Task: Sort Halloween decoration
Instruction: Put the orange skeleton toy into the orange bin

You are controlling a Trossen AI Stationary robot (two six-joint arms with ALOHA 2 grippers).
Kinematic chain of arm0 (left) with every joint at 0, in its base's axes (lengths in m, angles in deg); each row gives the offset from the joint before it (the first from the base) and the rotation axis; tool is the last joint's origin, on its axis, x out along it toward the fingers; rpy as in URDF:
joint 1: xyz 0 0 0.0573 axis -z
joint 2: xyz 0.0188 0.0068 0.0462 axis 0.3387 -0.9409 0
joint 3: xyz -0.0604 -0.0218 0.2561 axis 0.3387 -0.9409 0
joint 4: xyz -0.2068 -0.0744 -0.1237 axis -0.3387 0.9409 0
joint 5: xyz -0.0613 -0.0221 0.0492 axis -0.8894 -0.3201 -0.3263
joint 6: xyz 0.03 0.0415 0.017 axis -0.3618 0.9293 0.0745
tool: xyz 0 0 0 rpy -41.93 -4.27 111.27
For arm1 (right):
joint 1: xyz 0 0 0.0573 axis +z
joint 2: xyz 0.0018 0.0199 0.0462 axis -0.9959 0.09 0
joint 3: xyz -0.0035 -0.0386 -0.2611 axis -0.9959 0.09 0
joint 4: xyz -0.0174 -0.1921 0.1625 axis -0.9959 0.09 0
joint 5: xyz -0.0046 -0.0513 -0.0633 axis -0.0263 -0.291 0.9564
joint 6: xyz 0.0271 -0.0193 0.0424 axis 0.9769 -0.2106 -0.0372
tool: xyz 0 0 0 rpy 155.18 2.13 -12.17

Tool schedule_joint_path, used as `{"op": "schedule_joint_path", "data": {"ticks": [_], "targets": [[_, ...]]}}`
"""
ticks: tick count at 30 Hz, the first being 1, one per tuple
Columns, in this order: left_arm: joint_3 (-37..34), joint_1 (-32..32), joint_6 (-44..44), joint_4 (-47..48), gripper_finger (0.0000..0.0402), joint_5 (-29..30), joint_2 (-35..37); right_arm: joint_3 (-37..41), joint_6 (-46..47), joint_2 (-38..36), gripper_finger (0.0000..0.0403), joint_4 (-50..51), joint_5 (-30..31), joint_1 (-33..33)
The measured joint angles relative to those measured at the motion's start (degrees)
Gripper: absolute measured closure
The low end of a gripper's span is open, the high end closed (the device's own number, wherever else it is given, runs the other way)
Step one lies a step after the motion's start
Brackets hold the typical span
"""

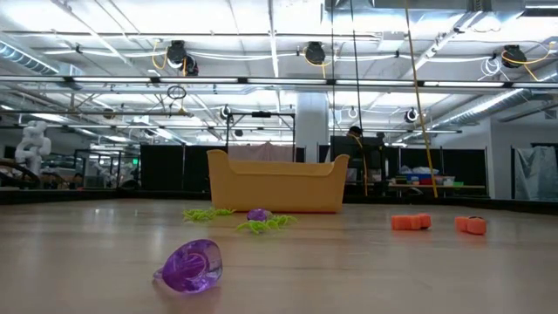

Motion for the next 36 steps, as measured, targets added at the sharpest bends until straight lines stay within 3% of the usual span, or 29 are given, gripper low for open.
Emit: {"op": "schedule_joint_path", "data": {"ticks": [9, 14, 31, 36], "targets": [[0.0, -0.6, 2.1, 0.0, 0.0398, 0.0, 0.0, 0.0, 2.7, 0.0, 0.0285, 0.0, 0.0, 0.0], [0.0, -0.1, -0.9, -0.1, 0.0398, 0.0, 0.0, 0.0, 2.7, 0.0, 0.0285, 0.0, 0.1, 0.0], [0.0, 0.2, -20.2, -0.1, 0.0398, -0.1, 0.0, 0.0, 2.7, 0.0, 0.0285, 0.0, 0.2, 0.0], [0.0, 0.2, -33.1, -0.2, 0.0398, 0.9, 0.0, 0.0, 2.5, 0.0, 0.0285, 0.0, 0.2, 0.0]]}}
